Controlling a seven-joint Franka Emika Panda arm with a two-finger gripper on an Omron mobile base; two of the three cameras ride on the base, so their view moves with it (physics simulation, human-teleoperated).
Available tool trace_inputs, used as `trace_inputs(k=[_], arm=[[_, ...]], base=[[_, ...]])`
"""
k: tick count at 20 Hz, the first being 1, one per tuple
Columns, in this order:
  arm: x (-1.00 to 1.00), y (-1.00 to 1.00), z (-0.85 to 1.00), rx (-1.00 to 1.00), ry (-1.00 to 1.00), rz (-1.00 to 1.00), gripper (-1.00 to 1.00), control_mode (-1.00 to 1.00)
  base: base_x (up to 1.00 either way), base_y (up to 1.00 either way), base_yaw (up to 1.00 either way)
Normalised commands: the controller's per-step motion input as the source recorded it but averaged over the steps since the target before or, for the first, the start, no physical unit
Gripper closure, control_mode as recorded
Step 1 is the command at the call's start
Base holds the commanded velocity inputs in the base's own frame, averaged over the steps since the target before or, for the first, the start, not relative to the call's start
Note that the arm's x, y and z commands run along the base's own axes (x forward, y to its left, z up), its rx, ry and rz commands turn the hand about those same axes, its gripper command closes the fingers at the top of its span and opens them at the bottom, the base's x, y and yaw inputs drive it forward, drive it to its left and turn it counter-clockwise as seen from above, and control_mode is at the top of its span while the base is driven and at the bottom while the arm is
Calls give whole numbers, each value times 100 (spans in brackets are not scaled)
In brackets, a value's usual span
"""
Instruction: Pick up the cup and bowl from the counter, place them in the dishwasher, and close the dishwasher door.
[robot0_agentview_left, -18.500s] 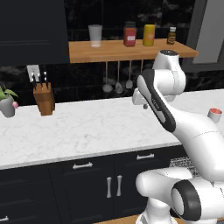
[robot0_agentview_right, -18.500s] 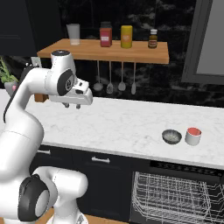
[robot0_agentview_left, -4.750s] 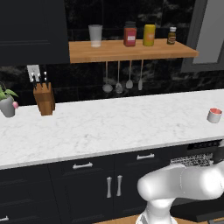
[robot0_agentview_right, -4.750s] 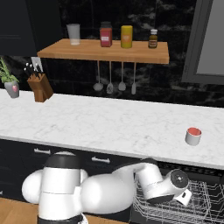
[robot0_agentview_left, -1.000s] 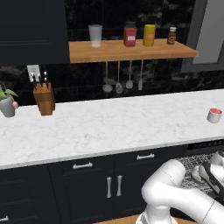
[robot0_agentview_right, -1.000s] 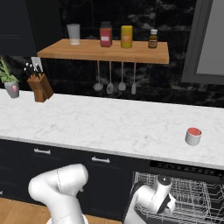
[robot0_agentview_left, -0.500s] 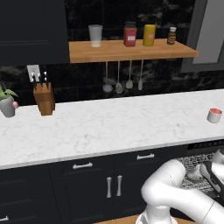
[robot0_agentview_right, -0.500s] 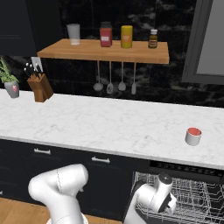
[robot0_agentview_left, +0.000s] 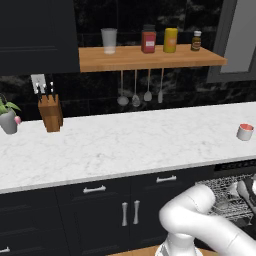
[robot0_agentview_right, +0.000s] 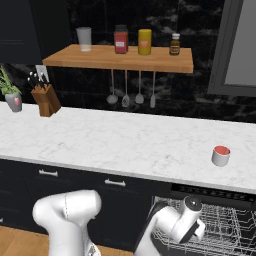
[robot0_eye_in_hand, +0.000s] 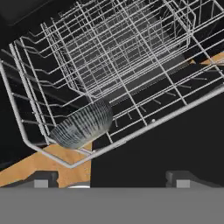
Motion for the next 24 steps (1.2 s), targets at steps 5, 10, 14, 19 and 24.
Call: trace_inputs(k=[5, 10, 14, 19, 24], arm=[[-38, -2, 87, 8, -12, -4, -100, -100], [-22, 0, 94, 7, -8, -7, -100, -100], [-3, 0, 100, 5, -7, -10, -100, -100], [4, 0, 100, 4, -3, -16, -100, -100], [27, -5, 100, 5, -1, -27, -100, -100]], base=[[0, 0, 0], [0, 0, 0], [0, 0, 0], [0, 0, 0], [0, 0, 0]])
